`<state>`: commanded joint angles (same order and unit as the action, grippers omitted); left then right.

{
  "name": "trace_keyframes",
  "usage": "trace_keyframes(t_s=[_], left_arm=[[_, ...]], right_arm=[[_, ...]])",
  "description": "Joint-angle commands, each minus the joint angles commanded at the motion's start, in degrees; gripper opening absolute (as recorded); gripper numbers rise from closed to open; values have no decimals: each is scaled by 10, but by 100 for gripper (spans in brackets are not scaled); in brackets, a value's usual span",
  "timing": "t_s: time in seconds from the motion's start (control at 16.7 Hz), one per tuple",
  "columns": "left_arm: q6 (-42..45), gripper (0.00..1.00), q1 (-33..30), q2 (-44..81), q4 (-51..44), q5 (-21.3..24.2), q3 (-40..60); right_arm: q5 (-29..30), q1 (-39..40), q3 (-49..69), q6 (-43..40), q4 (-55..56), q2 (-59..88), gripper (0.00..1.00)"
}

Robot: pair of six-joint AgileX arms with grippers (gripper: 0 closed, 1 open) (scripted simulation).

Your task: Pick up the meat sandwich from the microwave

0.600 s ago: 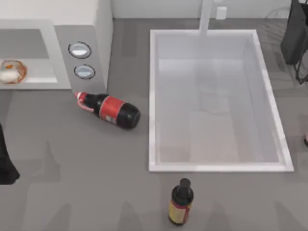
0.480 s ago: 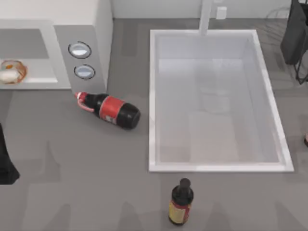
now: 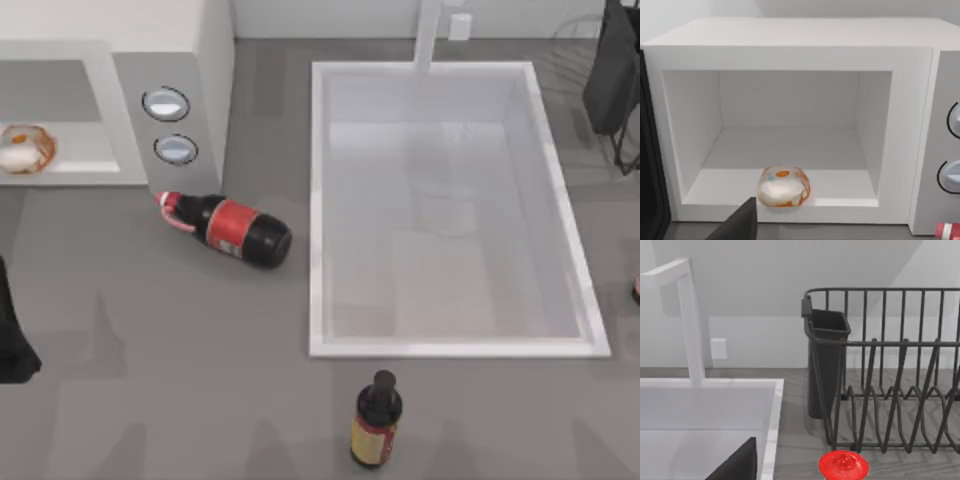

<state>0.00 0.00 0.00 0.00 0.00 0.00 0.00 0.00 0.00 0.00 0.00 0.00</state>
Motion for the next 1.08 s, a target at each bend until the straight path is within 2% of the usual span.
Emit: trace_keyframes(t_s=[0.84,1.08], left_arm=[[0,100,0,0,0,0,0],[2,100,3,55,28,4,20]], right_arm=[[0,0,0,0,0,0,100],[0,0,0,0,0,0,100]])
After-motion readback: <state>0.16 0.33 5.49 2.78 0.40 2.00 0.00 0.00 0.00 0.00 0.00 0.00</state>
